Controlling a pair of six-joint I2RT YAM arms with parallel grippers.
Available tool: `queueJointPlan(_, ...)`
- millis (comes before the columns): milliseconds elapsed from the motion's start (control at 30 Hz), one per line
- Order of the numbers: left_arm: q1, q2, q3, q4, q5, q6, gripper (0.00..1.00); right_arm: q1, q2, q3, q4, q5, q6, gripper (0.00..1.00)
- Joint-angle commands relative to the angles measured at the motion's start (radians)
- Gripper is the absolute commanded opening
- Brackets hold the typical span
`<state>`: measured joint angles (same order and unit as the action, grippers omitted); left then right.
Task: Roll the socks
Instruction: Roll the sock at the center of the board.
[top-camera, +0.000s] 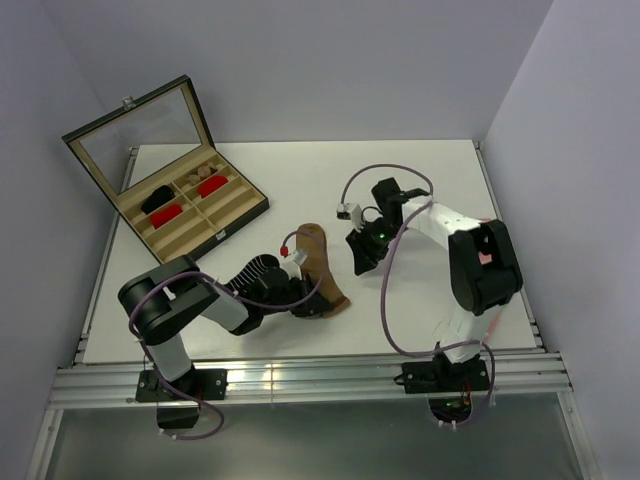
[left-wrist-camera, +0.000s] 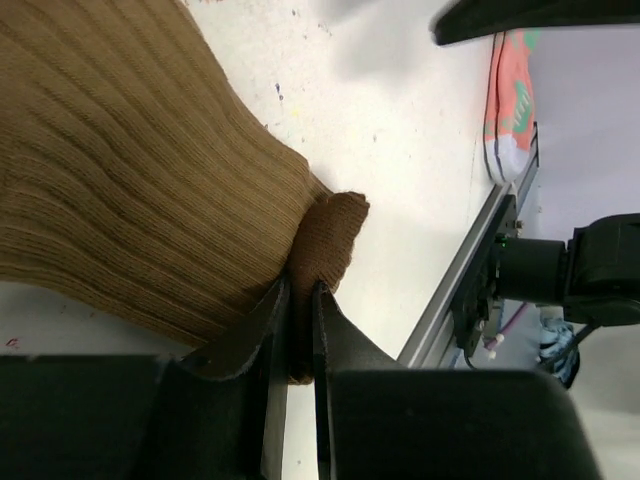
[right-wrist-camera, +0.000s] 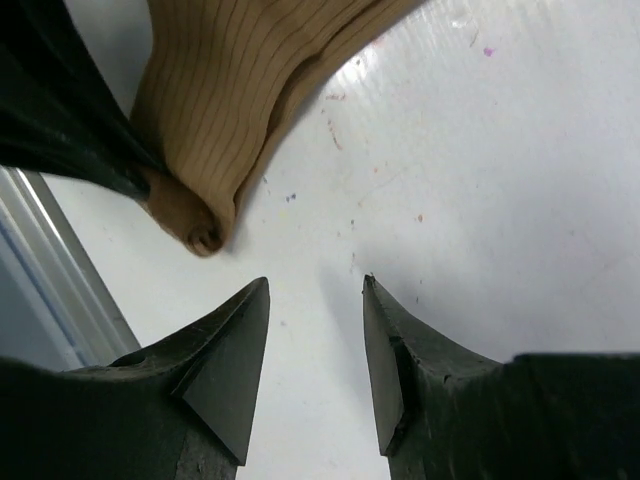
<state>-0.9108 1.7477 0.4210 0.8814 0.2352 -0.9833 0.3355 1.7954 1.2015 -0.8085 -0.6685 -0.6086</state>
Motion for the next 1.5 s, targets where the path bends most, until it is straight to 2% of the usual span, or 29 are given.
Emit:
queueJointPlan(0,0.023,0.029,-0.016,-0.159,0.091,-0.009,0.00,-0.004,-0.129,-0.088,0.087,0.020,-0.072,0.50)
queueJointPlan(100,0.053,0.018,-0.014,-0.174,0.147,-0.026,0.00,-0.004,-0.214,-0.164,0.137,0.020,-0.137,0.50)
queueJointPlan(333,0.104,0.004,0.041,-0.344,0.251,-0.012,0.00,0.019,-0.396,-0.305,0.180,-0.026,-0.316,0.54)
queueJointPlan(467,0.128,0.027,0.071,-0.412,0.320,-0.002,0.00,0.118,-0.497,-0.406,0.247,0.073,-0.342,0.55)
queueJointPlan(567,0.147,0.036,0.094,-0.473,0.338,0.012,0.00,0.238,-0.553,-0.486,0.347,0.144,-0.330,0.56)
queueJointPlan(600,0.148,0.035,0.104,-0.486,0.345,0.014,0.00,0.291,-0.560,-0.502,0.368,0.174,-0.324,0.56)
queueJointPlan(833,0.162,0.058,0.153,-0.590,0.388,0.046,0.00,0.454,-0.551,-0.559,0.468,0.280,-0.329,0.57)
queueJointPlan(1067,0.168,0.073,0.196,-0.679,0.394,0.075,0.00,0.585,-0.548,-0.597,0.534,0.354,-0.327,0.54)
queueJointPlan(1467,0.178,0.090,0.188,-0.674,0.408,0.077,0.00,0.672,-0.515,-0.645,0.603,0.434,-0.332,0.48)
